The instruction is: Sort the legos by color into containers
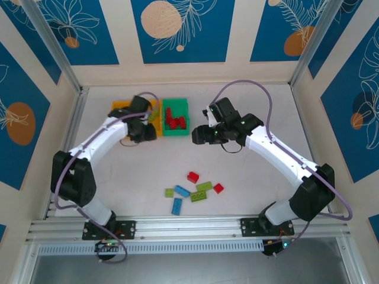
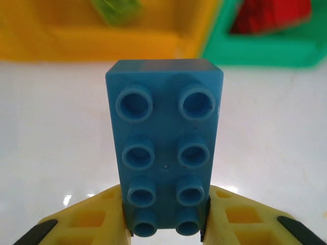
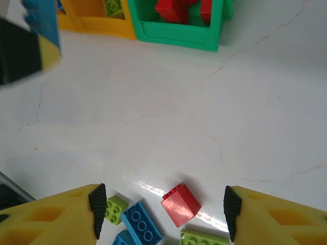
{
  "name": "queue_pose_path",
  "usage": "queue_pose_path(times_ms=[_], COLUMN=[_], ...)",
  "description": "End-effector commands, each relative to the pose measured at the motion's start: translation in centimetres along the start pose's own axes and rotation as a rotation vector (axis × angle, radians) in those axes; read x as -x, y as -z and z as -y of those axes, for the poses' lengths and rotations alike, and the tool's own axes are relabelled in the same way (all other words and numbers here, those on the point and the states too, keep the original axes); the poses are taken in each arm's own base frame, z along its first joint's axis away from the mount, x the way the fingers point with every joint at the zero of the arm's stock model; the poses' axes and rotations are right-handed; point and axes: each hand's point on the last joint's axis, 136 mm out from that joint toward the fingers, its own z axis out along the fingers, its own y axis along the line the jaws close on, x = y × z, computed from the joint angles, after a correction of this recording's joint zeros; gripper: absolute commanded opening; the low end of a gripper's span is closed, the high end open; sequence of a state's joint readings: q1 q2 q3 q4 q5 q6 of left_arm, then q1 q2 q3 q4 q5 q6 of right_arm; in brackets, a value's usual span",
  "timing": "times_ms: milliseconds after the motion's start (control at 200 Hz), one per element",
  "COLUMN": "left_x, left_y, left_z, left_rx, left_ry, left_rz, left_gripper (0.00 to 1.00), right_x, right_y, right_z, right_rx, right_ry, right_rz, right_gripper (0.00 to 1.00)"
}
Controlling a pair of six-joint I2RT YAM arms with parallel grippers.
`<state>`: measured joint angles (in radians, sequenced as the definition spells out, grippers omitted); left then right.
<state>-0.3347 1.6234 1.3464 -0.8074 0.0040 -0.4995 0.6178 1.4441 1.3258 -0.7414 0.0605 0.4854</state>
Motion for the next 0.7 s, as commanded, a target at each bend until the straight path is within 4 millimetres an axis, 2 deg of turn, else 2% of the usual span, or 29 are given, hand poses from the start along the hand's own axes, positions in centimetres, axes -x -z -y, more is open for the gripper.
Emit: queue_pose_path(times_ms=[0,90,195,275,360,425,570,695], left_x=[4.3,7.2,9.8,11.5,12.7,13.3,13.3,12.1], left_y=[1.3,0.7,-0.8,-1.5,-1.3,-0.3,3.1,7.1], left_z=[-3.6,-5.7,-7.4,-7.9,-8.2,-8.0,-7.1,-4.6], left_rx=[0.029,0.049,0.064,0.057,0.061,0.06,0.022,-0.065], left_ry=[0.054,0.099,0.139,0.153,0.159,0.153,0.143,0.074], left_rz=[0.075,0.094,0.09,0.11,0.133,0.157,0.22,0.28], left_gripper=[0.31,0.31,0.32,0.42,0.52,0.58,0.58,0.58], right_x=[0.6,0.3,0.1,0.0,-0.2,-0.5,-1.2,-2.3], right_y=[0.1,0.0,0.2,0.3,0.4,0.4,0.3,-0.4], right_z=[0.1,0.5,0.6,0.6,0.7,0.9,1.2,1.5], right_rx=[-0.014,-0.033,-0.037,-0.04,-0.045,-0.053,-0.056,-0.066], right_ry=[-0.001,-0.009,-0.013,-0.014,-0.012,-0.013,-0.021,-0.029], right_rz=[0.006,-0.009,-0.014,-0.016,-0.024,-0.039,-0.051,-0.085], right_gripper=[0.65,0.65,0.65,0.65,0.65,0.65,0.65,0.65])
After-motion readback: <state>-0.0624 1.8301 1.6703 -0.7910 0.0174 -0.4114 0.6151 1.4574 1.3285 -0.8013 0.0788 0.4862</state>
